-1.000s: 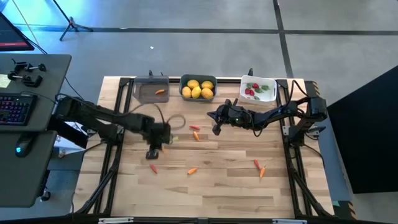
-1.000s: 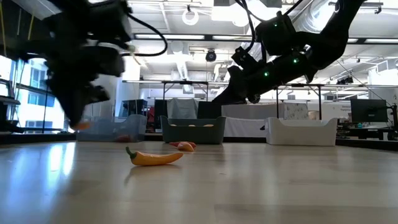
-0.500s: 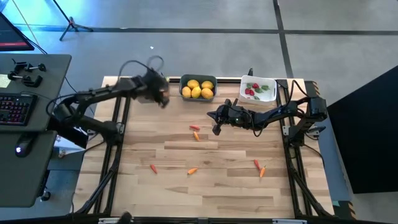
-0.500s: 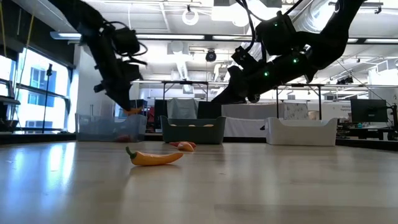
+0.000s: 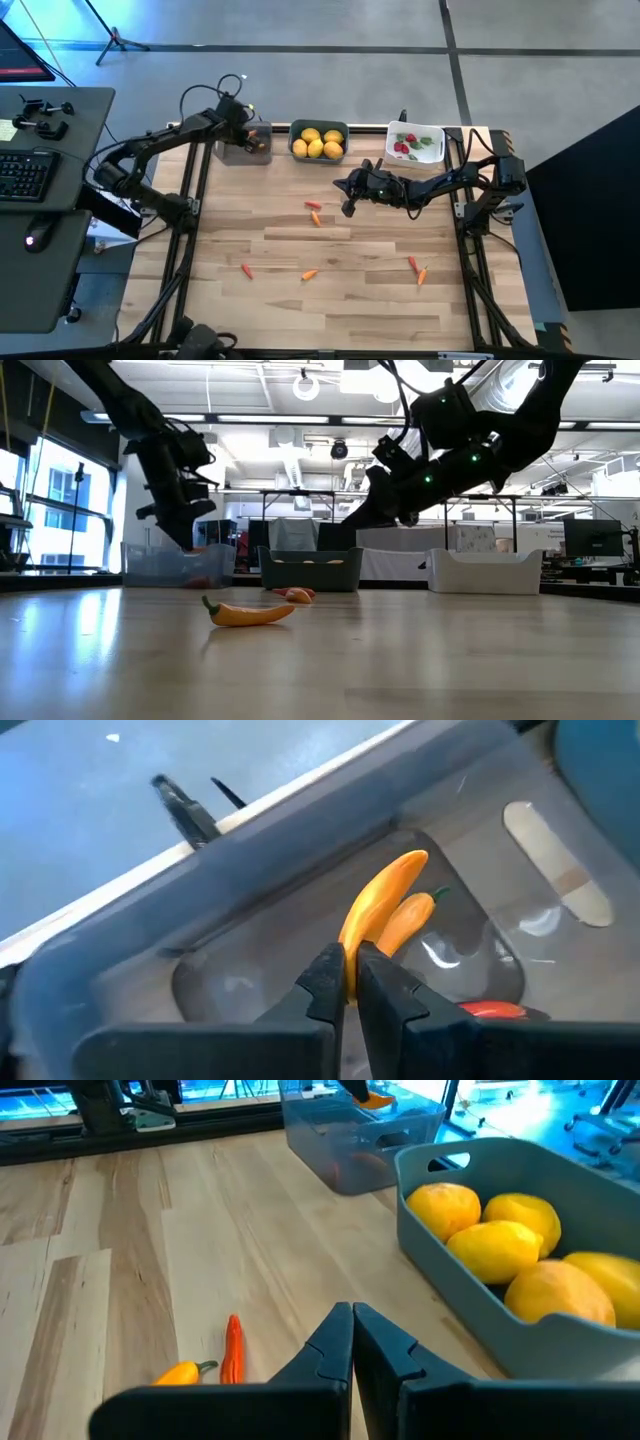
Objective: Sort produce into baskets
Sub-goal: Put the yellow chili pepper into the transparent black bin, then put the orange chili pepper into the transparent black bin
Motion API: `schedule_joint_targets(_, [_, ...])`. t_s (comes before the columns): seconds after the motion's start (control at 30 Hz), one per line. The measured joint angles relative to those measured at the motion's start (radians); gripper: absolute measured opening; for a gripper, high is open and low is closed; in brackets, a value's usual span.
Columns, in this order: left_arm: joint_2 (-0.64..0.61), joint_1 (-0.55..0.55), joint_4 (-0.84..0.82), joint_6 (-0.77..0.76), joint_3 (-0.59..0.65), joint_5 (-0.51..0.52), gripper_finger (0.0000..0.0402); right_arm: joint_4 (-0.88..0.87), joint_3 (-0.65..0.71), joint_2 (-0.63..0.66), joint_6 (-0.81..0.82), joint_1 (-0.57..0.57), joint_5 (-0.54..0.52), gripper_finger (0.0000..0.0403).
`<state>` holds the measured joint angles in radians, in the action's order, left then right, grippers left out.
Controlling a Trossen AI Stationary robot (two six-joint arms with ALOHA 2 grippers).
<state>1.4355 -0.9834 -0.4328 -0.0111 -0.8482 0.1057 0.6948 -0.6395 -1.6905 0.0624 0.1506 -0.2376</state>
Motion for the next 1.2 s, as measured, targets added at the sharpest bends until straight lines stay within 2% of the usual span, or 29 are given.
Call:
schedule_joint_targets(0.23, [0.06,-0.001,0.045,0.023,0.0,-0.043,0.0062,-0.037,-0.001,0.0,0.038,0.002,-0.021,0.0])
schedule_joint_targets(0.4, [0.06,-0.001,0.046,0.045,0.0,-0.045,0.0103,-0.066,-0.001,0.0,0.048,0.002,-0.024,0.0])
schedule_joint_targets(0.5, [0.042,0.011,0.095,0.073,0.015,-0.053,0.0111,-0.071,-0.001,0.0,0.064,0.002,-0.013,0.0004])
schedule_joint_targets(0.6, [-0.009,0.039,0.214,0.068,0.073,-0.058,0.0098,-0.079,-0.003,0.0,0.074,0.002,0.031,0.0025])
schedule_joint_targets(0.9, [-0.241,0.15,0.5,-0.015,0.255,-0.129,0.001,-0.261,-0.159,-0.055,0.068,0.003,0.157,0.014])
schedule_joint_targets(1.07, [-0.375,0.233,0.651,-0.053,0.35,-0.171,0.0004,-0.273,-0.241,-0.154,0.059,0.016,0.281,0.0151])
schedule_joint_targets(1.2, [-0.457,0.299,0.79,-0.074,0.438,-0.194,0.0001,-0.339,-0.318,-0.233,0.022,0.018,0.303,0.014])
